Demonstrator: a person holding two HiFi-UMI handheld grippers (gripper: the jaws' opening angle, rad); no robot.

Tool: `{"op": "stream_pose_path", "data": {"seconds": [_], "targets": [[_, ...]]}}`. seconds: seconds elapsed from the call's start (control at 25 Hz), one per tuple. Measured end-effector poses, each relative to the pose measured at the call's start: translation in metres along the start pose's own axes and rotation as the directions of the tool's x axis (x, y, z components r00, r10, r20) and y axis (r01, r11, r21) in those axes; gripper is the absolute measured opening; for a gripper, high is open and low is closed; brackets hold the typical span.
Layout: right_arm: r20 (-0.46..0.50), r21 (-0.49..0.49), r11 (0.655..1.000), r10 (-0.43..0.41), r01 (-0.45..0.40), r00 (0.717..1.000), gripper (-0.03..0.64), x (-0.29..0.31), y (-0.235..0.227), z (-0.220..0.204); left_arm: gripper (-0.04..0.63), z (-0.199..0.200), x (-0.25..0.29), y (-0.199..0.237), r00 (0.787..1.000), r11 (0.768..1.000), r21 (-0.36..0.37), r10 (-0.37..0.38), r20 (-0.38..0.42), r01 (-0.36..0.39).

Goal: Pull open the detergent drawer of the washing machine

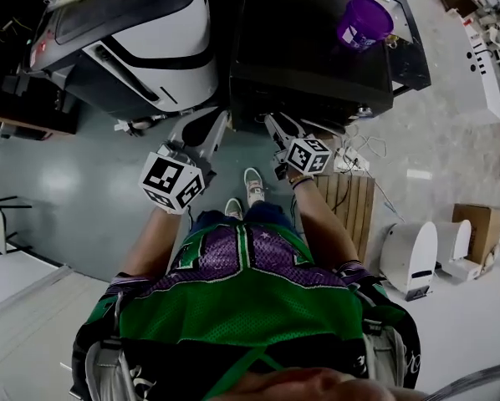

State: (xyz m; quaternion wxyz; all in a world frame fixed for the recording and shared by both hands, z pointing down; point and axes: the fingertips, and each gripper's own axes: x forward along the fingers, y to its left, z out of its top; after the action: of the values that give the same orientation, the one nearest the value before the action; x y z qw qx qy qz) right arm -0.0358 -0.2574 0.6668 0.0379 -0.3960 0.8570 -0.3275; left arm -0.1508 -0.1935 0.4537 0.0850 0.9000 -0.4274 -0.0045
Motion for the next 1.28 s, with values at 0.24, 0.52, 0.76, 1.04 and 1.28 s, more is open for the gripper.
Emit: {"op": "stream_pose_path", "data": {"seconds": [0.24, 0.52, 0.76, 1.04, 1.28], "targets": [[-0.035, 0.139, 0.99, -0.001, 0.006, 0.999, 0.115, 0.034, -0.055, -0.024, 0.017, -0.002, 0.025, -0.003, 0.999, 0.999, 0.015, 0.031, -0.017, -0.031], [-0.082, 0.219, 0.976, 0.021, -0.002, 0.996, 0.144, 0.069, -0.093, -0.049, 0.017, -0.016, 0.05, 0.007, 0.997, 0.999, 0.031, 0.044, -0.065, -0.042], [-0.11, 0.269, 0.963, 0.059, -0.028, 0.992, 0.16, 0.092, -0.106, -0.063, 0.017, -0.017, 0.053, 0.014, 0.996, 0.998, 0.035, 0.048, -0.076, -0.045], [-0.075, 0.295, 0.953, 0.091, -0.065, 0.993, 0.161, 0.108, -0.111, -0.058, 0.017, -0.021, 0.047, 0.021, 0.992, 0.997, 0.058, 0.055, -0.109, -0.049], [-0.06, 0.292, 0.952, 0.112, -0.09, 0.992, 0.166, 0.111, -0.108, -0.058, 0.017, -0.028, 0.04, 0.023, 0.99, 0.997, 0.057, 0.053, -0.129, -0.046]]}}
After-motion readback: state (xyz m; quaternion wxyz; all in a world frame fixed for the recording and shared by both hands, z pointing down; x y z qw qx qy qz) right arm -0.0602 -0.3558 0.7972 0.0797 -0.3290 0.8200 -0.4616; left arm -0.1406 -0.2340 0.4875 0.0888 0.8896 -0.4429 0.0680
